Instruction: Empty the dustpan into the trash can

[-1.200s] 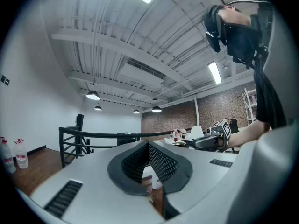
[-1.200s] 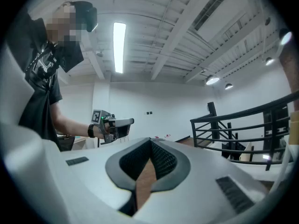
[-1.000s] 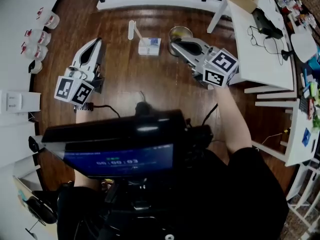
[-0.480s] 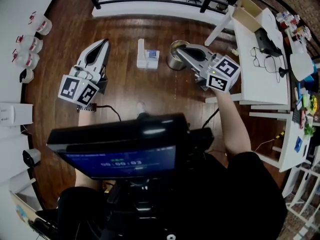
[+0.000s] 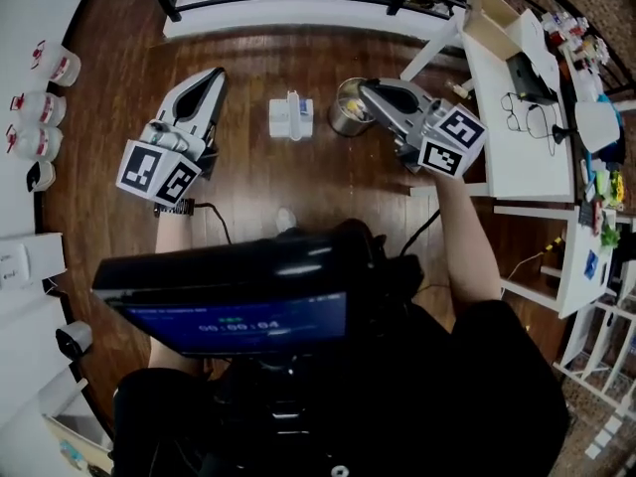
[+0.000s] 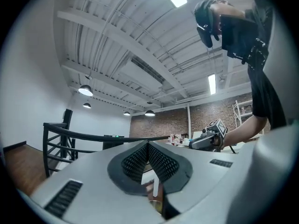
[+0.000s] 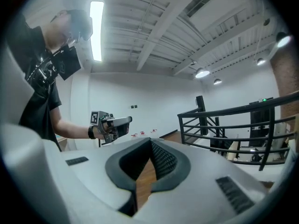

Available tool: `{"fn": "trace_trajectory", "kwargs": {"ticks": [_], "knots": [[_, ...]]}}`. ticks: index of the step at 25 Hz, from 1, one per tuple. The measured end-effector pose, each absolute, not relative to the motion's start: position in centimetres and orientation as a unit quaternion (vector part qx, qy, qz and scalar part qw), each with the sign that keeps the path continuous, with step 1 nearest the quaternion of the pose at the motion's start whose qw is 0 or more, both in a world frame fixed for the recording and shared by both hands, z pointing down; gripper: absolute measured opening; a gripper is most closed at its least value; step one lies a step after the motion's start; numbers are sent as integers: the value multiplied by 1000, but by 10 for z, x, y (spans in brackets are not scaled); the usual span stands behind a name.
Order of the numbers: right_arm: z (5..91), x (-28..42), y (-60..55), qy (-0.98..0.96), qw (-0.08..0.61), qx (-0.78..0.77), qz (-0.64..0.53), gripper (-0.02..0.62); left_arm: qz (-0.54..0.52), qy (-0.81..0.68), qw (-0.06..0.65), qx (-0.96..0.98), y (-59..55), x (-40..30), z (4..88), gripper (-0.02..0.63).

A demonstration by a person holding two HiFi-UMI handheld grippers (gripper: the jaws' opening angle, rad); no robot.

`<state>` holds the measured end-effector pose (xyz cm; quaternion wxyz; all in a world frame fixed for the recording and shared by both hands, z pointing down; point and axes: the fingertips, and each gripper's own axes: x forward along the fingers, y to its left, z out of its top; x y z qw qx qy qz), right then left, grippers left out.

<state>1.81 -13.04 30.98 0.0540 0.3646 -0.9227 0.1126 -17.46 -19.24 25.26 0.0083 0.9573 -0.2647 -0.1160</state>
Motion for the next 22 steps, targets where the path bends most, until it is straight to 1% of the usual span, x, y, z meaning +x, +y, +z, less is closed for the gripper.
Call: {"fn": "trace_trajectory", "kwargs": {"ticks": [6,17,22], "knots": [[321,16,-140,-926,72,351,122,2,-142,-246,17,959,-202,-161,253,0],[319,26,-148,-945,64,301,112,2,-129,-265,0,956,-197,-129,245,0],[345,32,-154,-948,89,279,126,2,-127,-282,8,951,-197,-123,251,0]]}}
